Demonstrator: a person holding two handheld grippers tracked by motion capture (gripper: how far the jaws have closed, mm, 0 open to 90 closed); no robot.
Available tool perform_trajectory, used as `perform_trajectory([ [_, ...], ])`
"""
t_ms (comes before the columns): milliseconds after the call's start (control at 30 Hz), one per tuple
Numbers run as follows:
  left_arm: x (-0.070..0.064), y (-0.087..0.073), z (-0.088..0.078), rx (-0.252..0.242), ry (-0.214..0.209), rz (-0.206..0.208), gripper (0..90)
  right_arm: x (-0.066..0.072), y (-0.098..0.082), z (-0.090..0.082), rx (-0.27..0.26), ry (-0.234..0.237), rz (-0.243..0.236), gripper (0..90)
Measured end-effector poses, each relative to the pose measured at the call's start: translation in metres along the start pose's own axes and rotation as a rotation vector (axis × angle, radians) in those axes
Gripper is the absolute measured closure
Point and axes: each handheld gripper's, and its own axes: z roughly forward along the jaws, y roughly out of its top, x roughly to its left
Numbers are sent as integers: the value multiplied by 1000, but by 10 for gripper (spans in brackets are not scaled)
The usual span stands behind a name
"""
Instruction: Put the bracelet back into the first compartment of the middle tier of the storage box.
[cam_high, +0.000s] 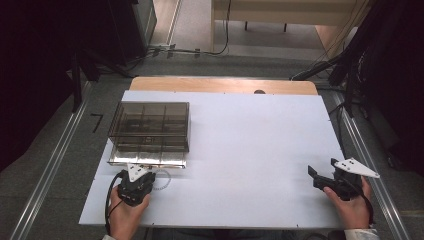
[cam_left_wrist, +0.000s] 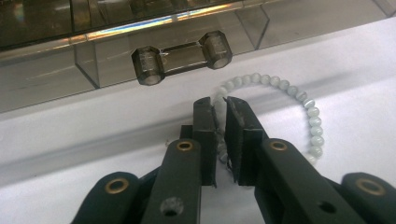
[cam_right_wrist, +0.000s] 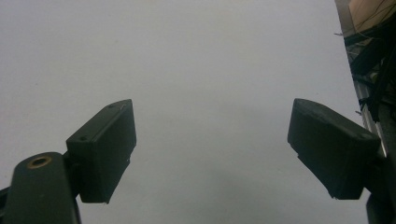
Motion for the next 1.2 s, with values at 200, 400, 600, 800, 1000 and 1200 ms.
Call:
perform_trajectory([
  [200, -1, 0, 0, -1, 2, 0, 865, 0, 0, 0, 0, 0, 1, 140],
  [400, 2, 0, 0, -4, -13, -16, 868, 0, 0, 0, 1, 0, 1, 141],
  [600, 4, 0, -1, -5, -23, -33, 872, 0, 0, 0, 4, 1, 5, 140],
  [800, 6, 0, -3, -15, -29, -49, 878, 0, 0, 1, 4, 2, 6, 140],
  [1000, 5, 1, -7, -36, -40, -52, 880, 0, 0, 1, 6, 1, 8, 141],
  [1200, 2, 3, -14, -70, -46, -46, 880, -1, 0, 1, 4, 2, 8, 141],
])
